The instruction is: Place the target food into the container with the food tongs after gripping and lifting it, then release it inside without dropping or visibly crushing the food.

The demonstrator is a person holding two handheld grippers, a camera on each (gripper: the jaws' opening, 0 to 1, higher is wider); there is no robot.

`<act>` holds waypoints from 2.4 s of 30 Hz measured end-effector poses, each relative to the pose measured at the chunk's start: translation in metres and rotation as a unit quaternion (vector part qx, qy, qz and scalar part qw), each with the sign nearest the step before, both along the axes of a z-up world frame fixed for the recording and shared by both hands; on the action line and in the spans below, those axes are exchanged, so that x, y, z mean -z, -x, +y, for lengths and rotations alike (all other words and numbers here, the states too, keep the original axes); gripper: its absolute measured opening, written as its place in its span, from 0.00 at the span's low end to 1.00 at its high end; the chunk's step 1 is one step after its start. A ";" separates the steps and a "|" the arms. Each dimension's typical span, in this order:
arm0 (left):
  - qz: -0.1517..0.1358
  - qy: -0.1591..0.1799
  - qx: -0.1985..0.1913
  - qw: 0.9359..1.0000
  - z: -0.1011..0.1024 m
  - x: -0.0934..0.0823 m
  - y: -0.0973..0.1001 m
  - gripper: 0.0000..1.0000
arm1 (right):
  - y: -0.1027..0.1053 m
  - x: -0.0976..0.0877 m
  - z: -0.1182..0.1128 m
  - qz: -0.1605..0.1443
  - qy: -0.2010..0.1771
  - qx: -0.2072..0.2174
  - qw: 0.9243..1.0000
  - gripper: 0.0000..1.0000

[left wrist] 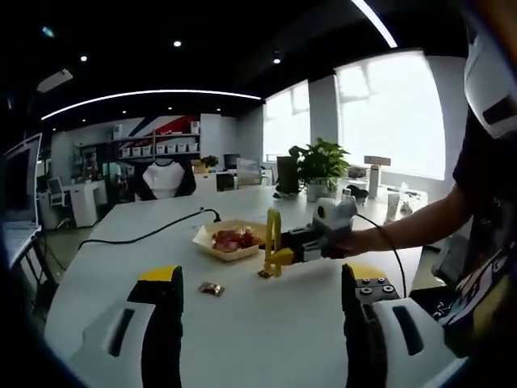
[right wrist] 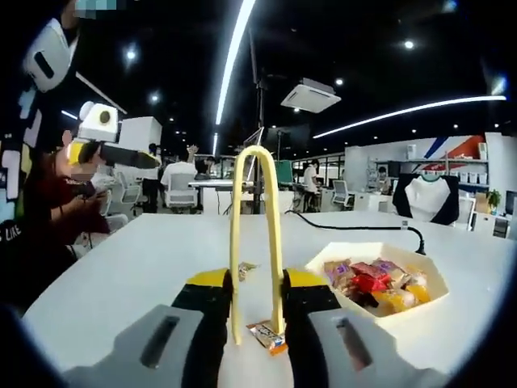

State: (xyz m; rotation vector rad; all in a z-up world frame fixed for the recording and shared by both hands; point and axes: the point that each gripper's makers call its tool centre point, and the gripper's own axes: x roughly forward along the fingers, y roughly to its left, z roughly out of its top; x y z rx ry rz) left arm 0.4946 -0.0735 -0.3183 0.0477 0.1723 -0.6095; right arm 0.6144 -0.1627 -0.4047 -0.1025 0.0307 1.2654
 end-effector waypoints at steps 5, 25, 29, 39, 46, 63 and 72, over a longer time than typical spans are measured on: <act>0.003 0.007 0.004 1.000 -0.003 0.001 -0.001 0.85 | 0.003 -0.001 -0.004 0.011 -0.011 0.007 1.000 0.21; 0.006 0.004 0.011 1.000 -0.011 0.002 0.000 0.85 | -0.014 -0.001 -0.010 0.014 -0.025 -0.012 1.000 0.22; 0.002 0.003 0.008 1.000 -0.009 0.000 0.000 0.85 | -0.009 0.001 -0.009 0.021 -0.025 -0.024 0.999 0.22; -0.004 0.003 0.007 1.000 -0.008 -0.004 -0.001 0.86 | -0.009 0.008 -0.010 0.026 -0.019 -0.027 0.999 0.22; -0.011 0.011 0.008 1.000 -0.008 -0.008 -0.001 0.87 | -0.009 0.009 -0.009 0.037 -0.019 -0.027 0.999 0.22; -0.023 0.002 0.003 1.000 -0.009 -0.012 -0.004 0.98 | -0.009 0.009 -0.007 0.015 -0.012 -0.016 1.000 0.12; -0.034 0.005 0.009 0.999 -0.011 -0.016 -0.004 1.00 | -0.015 0.008 -0.009 0.037 -0.015 -0.006 0.999 0.13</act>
